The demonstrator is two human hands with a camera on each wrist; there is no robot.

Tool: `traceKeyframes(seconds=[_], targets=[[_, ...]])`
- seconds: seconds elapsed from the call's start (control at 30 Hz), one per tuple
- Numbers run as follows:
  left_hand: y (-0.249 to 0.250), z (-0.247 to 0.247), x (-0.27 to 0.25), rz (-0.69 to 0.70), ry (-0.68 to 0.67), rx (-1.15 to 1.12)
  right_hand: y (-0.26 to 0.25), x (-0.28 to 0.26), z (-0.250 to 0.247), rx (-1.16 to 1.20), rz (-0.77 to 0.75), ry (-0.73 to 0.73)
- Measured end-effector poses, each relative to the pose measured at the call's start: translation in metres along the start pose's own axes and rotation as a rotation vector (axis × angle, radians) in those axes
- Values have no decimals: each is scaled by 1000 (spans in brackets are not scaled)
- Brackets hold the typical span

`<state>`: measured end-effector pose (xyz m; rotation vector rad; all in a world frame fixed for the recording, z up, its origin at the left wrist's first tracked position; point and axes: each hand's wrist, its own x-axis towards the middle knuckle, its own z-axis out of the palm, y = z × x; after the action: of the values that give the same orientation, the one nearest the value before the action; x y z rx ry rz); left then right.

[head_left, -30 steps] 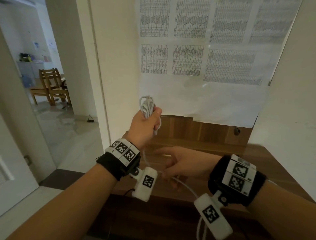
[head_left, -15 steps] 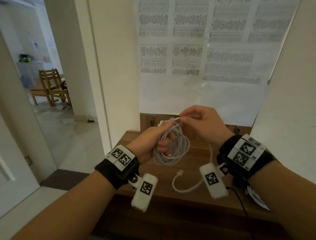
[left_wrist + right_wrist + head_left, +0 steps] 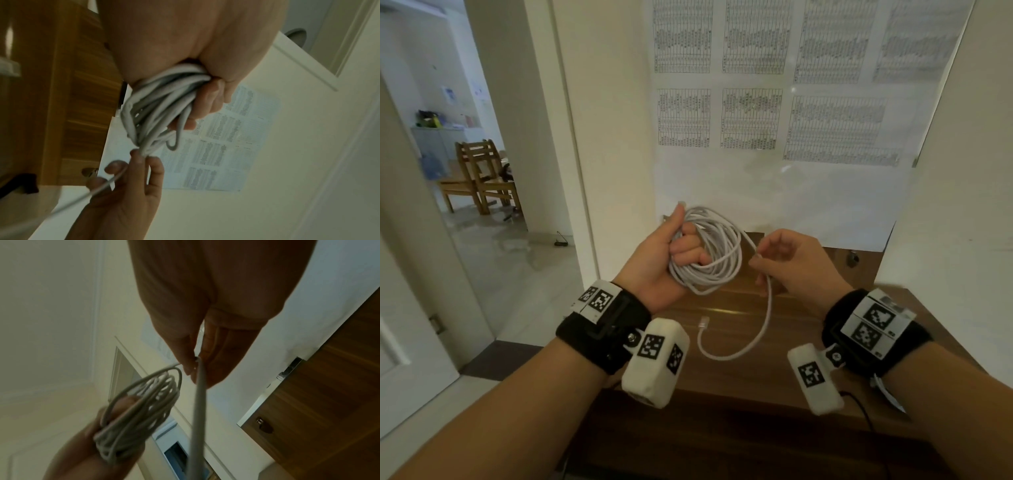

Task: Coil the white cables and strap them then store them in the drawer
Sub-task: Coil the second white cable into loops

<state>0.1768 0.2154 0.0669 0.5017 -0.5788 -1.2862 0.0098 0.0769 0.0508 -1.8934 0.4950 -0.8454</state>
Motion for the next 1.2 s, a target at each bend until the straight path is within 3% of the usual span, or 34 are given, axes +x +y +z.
traceKeyframes(seconds=[0.17,0.27,0.47,0.53,0.6,0.67,0.77,0.83,1.0,1.2], targets=[[-3,5,5,72,6,3,11,-7,8,-469,-190,-76],[0,5,6,137,52,45,7,-14,5,-580,-188,-180],[11,1,4,204,108,16,2,-21,-6,-429,-164,-265],[12,-4,4,187,101,6,1,-22,-9,-322,-181,-172],[11,-7,4,144,61,5,3,-20,-11,-192,-182,25],[9,-8,4,97,26,9,4,-16,-16,96,-40,108],[8,-5,3,63,15,23,0,-10,-25,510,203,33],[8,-3,2,61,10,26,0,-9,-30,528,255,-34],[6,-4,3,48,5,-6,4,-12,-36,486,205,-165],[1,-4,2,100,89,-87,0,-12,-28,365,122,-13]])
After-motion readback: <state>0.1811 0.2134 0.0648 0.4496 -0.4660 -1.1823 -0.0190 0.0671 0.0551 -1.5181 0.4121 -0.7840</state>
